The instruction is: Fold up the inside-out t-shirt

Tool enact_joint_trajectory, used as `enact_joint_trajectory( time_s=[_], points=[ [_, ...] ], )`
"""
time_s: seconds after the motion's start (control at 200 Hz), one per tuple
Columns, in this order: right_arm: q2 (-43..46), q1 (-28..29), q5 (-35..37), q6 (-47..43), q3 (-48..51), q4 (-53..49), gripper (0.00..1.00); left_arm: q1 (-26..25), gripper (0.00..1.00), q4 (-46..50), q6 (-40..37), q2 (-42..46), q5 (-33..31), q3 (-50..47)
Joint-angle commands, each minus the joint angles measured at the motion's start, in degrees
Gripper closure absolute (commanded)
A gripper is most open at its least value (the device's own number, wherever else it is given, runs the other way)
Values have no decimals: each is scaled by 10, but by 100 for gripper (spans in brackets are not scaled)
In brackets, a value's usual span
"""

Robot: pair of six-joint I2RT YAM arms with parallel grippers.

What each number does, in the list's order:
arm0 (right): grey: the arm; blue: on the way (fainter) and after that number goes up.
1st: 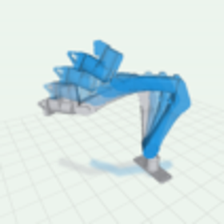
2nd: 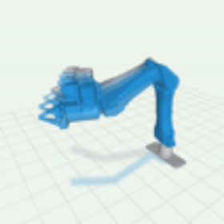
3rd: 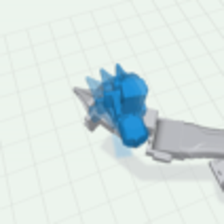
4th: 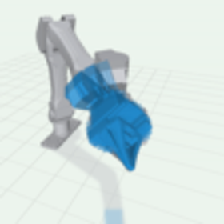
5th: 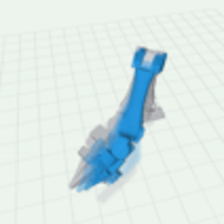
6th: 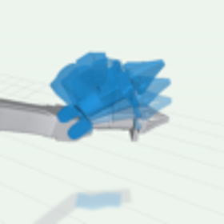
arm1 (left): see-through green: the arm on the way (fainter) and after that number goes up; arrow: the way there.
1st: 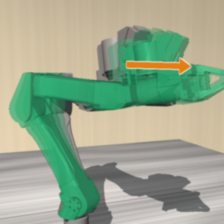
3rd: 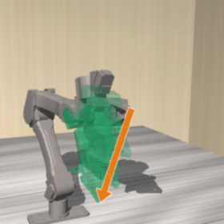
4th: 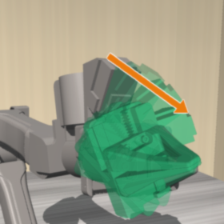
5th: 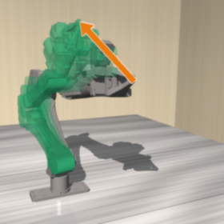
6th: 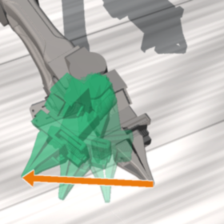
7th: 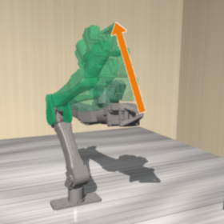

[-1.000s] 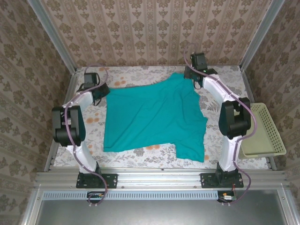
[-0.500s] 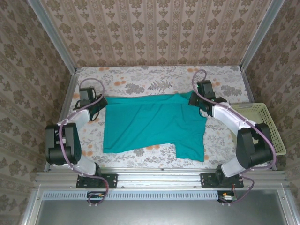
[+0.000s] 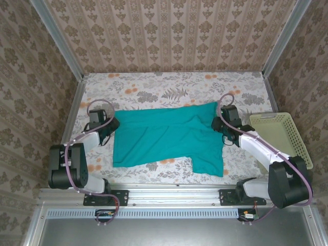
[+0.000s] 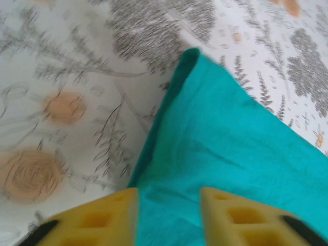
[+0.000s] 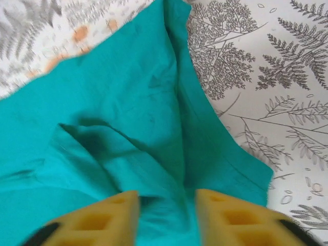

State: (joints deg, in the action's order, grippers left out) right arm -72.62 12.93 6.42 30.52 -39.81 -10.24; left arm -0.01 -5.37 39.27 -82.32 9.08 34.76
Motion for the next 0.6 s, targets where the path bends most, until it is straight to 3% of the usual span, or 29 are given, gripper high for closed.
enact_joint_trajectory(
  time_s=[0.0,0.15,0.365,0.595],
  points=[
    [33,-1,30,4,-11,-20,52,-7,54,65,24,57,-40,-3],
    [20,6,32,-12,-73,-29,45,-43,40,168,-23,125,-142,67],
    [-165,14,-3,4,-214,-51,44,-90,39,158,-55,10,-60,171],
    [-348,4,-42,30,-358,-75,43,-88,42,110,-33,-167,5,224]
  ],
)
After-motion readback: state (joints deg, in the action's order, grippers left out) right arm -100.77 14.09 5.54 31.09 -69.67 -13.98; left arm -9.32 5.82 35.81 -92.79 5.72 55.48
